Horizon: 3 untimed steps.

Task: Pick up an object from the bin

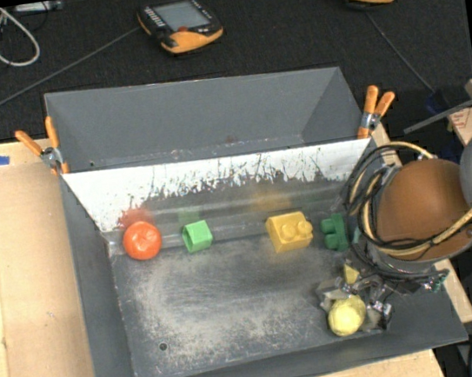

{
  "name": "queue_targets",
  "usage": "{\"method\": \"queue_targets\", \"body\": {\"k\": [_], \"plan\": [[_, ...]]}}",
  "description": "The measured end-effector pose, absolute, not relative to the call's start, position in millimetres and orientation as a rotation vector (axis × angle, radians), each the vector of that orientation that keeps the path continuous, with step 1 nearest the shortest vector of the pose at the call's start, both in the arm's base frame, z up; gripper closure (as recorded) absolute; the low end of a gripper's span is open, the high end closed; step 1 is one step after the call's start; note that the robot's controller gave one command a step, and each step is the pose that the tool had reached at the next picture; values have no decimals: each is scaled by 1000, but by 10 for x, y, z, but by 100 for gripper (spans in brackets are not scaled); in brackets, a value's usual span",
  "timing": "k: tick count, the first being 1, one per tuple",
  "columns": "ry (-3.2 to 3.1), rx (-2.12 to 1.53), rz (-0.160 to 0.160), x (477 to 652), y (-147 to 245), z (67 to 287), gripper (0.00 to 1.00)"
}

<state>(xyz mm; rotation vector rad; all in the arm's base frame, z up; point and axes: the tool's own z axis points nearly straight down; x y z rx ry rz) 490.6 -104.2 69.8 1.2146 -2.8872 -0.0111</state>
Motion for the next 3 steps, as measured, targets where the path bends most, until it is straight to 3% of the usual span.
{"method": "queue_targets", "body": {"k": [1, 3], "plan": [[-2886, 1216, -13, 4904, -1030, 751, 100], [-2888, 1212, -17, 4902, -1016, 1059, 100]]}}
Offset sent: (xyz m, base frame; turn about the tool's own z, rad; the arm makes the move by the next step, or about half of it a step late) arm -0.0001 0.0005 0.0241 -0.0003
